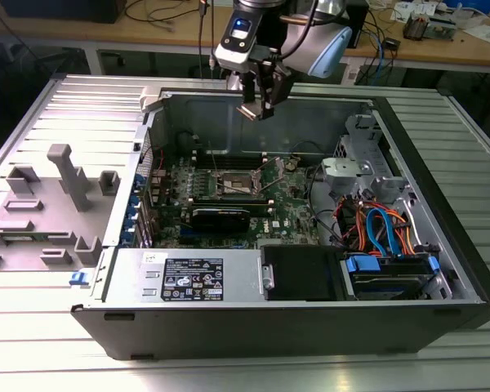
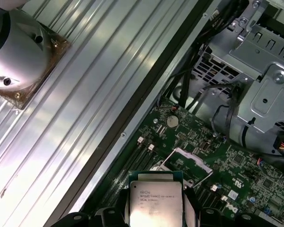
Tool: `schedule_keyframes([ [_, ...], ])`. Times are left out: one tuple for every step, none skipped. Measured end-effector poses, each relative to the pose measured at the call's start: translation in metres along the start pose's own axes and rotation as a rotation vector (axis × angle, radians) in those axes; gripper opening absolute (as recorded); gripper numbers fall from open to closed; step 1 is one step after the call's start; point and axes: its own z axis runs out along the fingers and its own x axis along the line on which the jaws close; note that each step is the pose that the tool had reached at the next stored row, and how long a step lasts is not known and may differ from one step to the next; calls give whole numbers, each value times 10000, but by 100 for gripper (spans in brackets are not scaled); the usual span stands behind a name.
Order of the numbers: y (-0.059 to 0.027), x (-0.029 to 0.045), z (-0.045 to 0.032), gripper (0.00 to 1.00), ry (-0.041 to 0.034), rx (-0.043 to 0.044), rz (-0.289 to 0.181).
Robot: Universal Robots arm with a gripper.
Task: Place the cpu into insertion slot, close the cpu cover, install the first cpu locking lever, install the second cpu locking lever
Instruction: 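Place the cpu into insertion slot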
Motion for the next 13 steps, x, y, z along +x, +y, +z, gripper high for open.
schedule_keyframes([
  [0,0,0,54,-5,-1,49],
  [0,0,1,54,-9,-2,101],
  [0,0,1,54,-13,-3,148],
  [0,0,2,54,-19,-4,209],
  [0,0,2,54,-22,-5,245],
  [0,0,3,54,-24,-5,272],
  [0,0,3,54,-27,-5,295],
  [0,0,3,54,-29,-6,315],
  [0,0,3,54,-30,-6,331],
  [0,0,4,54,-33,-7,367],
  [0,0,4,54,-35,-7,396],
  [0,0,4,54,-37,-8,411],
  [0,0,4,54,-39,-8,427],
])
